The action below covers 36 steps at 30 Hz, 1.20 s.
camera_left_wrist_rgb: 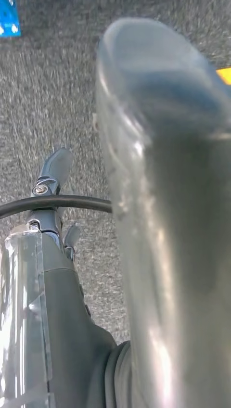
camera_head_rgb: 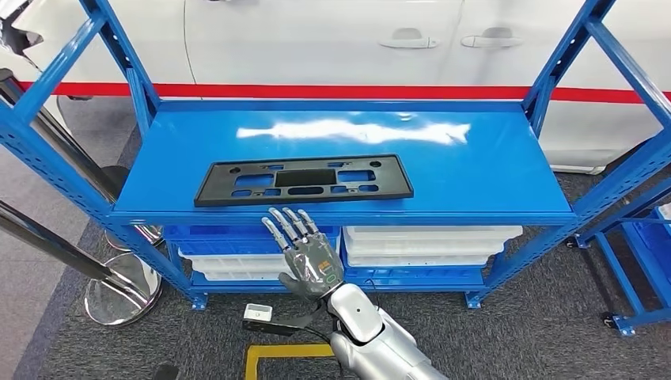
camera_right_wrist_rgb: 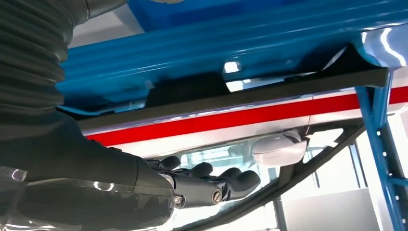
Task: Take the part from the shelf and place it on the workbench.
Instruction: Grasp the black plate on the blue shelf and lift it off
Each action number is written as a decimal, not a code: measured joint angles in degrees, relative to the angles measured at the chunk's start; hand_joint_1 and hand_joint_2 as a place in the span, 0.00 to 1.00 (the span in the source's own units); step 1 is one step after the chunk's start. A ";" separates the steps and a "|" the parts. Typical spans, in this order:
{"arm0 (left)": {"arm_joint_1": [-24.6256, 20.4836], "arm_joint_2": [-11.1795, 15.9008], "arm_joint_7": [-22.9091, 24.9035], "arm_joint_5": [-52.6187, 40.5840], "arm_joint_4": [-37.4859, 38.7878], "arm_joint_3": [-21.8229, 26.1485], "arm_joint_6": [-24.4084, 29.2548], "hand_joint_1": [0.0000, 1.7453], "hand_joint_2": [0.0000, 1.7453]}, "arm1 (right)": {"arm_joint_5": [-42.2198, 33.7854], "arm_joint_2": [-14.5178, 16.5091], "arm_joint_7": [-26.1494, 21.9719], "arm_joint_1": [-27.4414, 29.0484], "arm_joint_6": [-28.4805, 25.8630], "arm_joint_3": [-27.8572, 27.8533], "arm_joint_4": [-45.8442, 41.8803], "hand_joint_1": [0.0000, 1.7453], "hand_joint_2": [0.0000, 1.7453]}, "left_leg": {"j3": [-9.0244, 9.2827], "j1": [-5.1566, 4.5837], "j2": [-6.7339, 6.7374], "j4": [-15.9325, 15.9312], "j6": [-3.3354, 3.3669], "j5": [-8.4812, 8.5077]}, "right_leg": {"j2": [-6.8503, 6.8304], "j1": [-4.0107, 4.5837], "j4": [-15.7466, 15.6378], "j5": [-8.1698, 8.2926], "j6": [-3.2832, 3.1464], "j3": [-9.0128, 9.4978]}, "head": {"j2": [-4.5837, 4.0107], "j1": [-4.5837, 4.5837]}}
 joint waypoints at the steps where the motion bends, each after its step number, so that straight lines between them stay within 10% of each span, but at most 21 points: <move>1: 0.03 0.06 0.09 -0.15 0.00 0.01 0.02 0.00 0.00 | -0.28 -0.01 -0.08 -0.01 -0.01 -0.11 -0.13 0.00 1.00 | 0.04 0.00 0.01 -0.08 0.45 0.03 | 0.00 -0.11 0.61 -0.50 0.23 -0.23 | 0.00 0.00; 5: 0.03 0.37 0.32 -0.61 -0.01 0.08 0.05 0.00 0.00 | -1.04 -0.13 -0.44 0.12 -0.03 -0.56 -0.58 0.00 1.00 | 0.13 -0.18 0.07 -0.21 1.63 -0.09 | -0.01 -0.19 13.14 -6.41 0.68 -6.61 | 0.00 0.01; 7: 0.10 0.55 0.45 -0.87 -0.01 0.12 0.05 0.00 0.00 | -1.42 -0.28 -0.56 0.38 -0.03 -0.79 -0.58 0.00 1.00 | 0.31 -0.50 0.00 -0.19 1.85 -0.27 | 0.00 -0.09 16.70 -6.40 0.38 -9.00 | 0.00 0.01; 11: 0.12 0.77 0.72 -1.61 0.00 0.21 -0.06 0.00 0.00 | -2.75 -0.36 -0.90 0.32 -0.03 -1.40 -0.88 0.00 1.00 | 1.25 -1.15 -0.22 -0.22 1.91 -0.90 | -0.01 0.95 4.25 1.04 -2.25 -3.85 | 0.00 0.01; 14: 0.13 0.99 0.80 -2.15 0.01 0.41 -0.29 0.00 0.00 | -3.81 -0.37 -1.24 0.13 -0.03 -1.87 -1.01 0.00 1.00 | 1.44 -1.09 -0.12 -0.47 1.14 -1.20 | -0.01 1.54 0.35 1.51 -3.13 -2.09 | 0.00 0.01; 17: 0.11 1.26 0.82 -2.43 -0.01 0.77 -0.43 0.00 0.00 | -4.23 -0.28 -1.44 -0.01 -0.07 -2.19 -1.24 0.00 1.00 | 1.27 -1.02 0.05 0.78 0.30 -2.35 | -0.01 0.80 -1.36 1.85 -2.86 -0.72 | 0.00 0.00; 22: 0.33 1.93 0.88 -2.74 -0.01 1.09 -0.58 0.00 0.00 | -4.57 -0.31 -1.50 0.02 -0.10 -2.36 -1.14 0.00 1.00 | -6.36 -0.34 0.11 14.55 -1.14 -6.81 | -0.09 0.46 -1.80 1.03 -2.71 0.83 | 0.00 -0.01; 27: 0.30 2.19 0.90 -2.77 0.00 1.10 -0.67 0.00 0.00 | -4.66 -0.31 -1.49 -0.02 -0.10 -2.55 -1.10 0.00 1.00 | -1.20 0.08 0.31 1.19 -1.38 1.03 | 0.10 0.37 -0.32 -1.05 -1.41 1.67 | 0.00 0.00; 32: 0.38 2.23 0.92 -3.03 0.01 1.12 -0.88 0.00 0.00 | -4.76 -0.32 -1.33 -0.13 -0.09 -2.65 -1.04 0.00 1.00 | -0.61 0.06 0.12 0.08 0.68 0.42 | 0.07 0.51 1.12 -2.46 -0.14 1.07 | 0.00 0.01; 36: 0.18 2.23 0.96 -3.88 0.01 1.12 -0.92 0.00 0.00 | -4.86 -0.52 -0.01 -0.51 -0.08 -3.02 -0.16 0.00 1.00 | 0.07 0.02 0.14 -0.15 1.71 -0.14 | 0.04 0.20 14.21 -7.38 0.54 -6.47 | 0.00 0.01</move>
